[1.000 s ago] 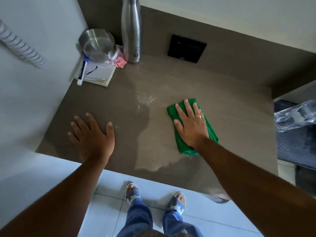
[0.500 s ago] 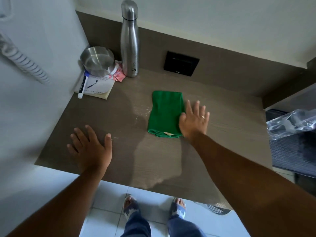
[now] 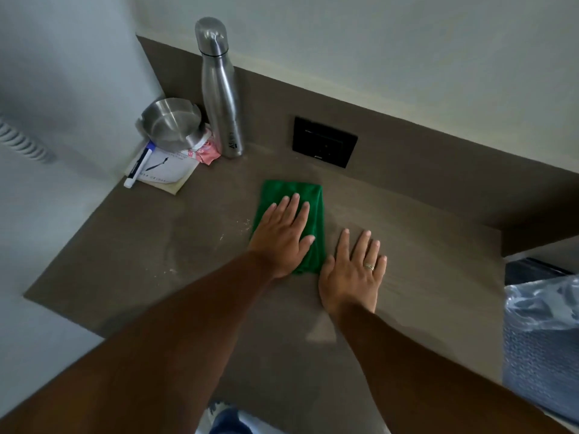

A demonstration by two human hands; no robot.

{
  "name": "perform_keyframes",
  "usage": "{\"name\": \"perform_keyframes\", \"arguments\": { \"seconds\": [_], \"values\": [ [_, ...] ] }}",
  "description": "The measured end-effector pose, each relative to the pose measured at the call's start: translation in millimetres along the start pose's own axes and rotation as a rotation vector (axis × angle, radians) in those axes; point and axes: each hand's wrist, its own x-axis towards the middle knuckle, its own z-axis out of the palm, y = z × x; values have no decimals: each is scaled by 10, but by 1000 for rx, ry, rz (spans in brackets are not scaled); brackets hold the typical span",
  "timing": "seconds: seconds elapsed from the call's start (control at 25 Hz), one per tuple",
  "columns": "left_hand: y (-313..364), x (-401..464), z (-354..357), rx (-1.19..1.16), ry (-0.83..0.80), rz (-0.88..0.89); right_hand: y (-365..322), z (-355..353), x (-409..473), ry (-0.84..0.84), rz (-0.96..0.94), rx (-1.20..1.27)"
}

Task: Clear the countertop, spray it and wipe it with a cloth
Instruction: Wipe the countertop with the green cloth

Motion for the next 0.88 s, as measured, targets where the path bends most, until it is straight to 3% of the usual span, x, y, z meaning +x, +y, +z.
{"name": "perform_keyframes", "arguments": {
  "seconds": [0.12, 0.28, 0.48, 0.6, 0.68, 0.88],
  "values": [
    [20, 88, -34, -86, 66, -62, -19, 38, 24, 3, -1, 10],
    [-323, -373, -65, -128, -5, -153, 7, -7, 26, -15, -12, 27],
    [-1749, -1745, -201, -92, 13, -630, -28, -11, 10, -10, -4, 59],
    [-1761, -1844, -234, -56, -12, -770, -39, -9, 0, -16, -7, 60],
    [-1361, -1673, -215, -48, -20, -732, -38, -16, -14, -15, -7, 60],
    [-252, -1318, -13, -33, -77, -161, -52, -20, -10, -17, 6, 18]
  ]
}}
